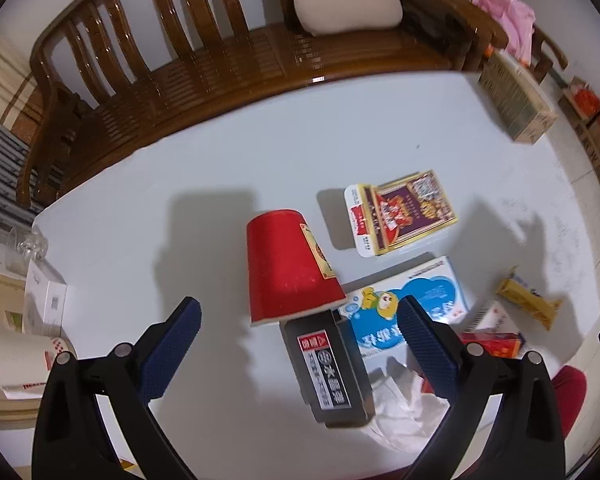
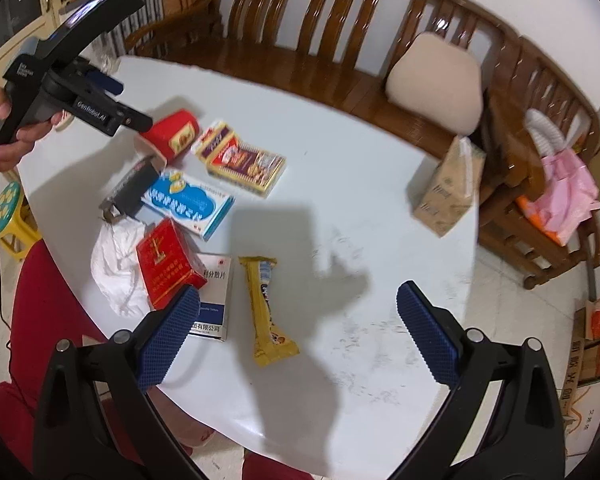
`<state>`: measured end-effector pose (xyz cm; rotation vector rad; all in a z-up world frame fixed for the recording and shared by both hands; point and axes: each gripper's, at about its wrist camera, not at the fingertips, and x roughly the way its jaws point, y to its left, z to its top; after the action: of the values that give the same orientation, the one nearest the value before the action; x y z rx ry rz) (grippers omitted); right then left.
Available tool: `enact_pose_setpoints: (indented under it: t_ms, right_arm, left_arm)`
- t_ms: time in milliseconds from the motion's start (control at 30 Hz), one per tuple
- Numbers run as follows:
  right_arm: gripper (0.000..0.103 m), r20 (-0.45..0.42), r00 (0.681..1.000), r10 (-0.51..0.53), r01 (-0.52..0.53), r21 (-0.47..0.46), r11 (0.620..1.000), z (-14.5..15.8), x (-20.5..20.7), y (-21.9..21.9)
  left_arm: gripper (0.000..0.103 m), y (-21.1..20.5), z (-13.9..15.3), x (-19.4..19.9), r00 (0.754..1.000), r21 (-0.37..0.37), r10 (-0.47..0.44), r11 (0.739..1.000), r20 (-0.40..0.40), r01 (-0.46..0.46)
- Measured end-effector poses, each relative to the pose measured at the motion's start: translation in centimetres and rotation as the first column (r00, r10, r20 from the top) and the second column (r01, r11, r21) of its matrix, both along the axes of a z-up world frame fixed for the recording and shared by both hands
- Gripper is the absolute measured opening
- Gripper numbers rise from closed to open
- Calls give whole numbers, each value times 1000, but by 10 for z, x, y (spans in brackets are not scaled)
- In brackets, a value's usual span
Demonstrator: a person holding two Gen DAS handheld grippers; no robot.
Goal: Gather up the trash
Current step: 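Move the left tool to the red paper cup while the right tool reaches the yellow snack wrapper, then close the left tool on the red cup while the right tool closes on the yellow wrapper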
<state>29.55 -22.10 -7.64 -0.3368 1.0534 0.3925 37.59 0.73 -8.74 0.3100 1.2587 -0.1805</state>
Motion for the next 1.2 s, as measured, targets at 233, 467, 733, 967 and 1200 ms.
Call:
enact_pose_setpoints:
  t_ms: [233, 467, 733, 967, 1200]
  right_arm:
    - [97, -92, 995, 44, -48, -38, 998, -44, 11, 11]
    - [97, -139, 989, 56, -63, -48, 997, -64, 19, 11]
    - [76, -211, 975, 66, -79, -56, 995, -91, 31, 16]
    - [58, -241, 968, 67, -81, -48, 996, -107, 38, 13]
    - [31, -245, 966, 86, -97, -33, 995, -108, 39, 14]
  left_arm:
    - [96, 6, -26, 21, 999, 4, 17, 1000, -49, -17]
    - [96, 12, -49, 32, 996, 18, 29, 999, -87, -28]
    - [96, 18, -75, 46, 990, 26, 48, 999, -133, -45]
    - [96, 23, -89, 59, 982, -10, 70, 997, -174, -73]
    - [76, 27, -100, 67, 973, -47, 78, 995, -217, -90]
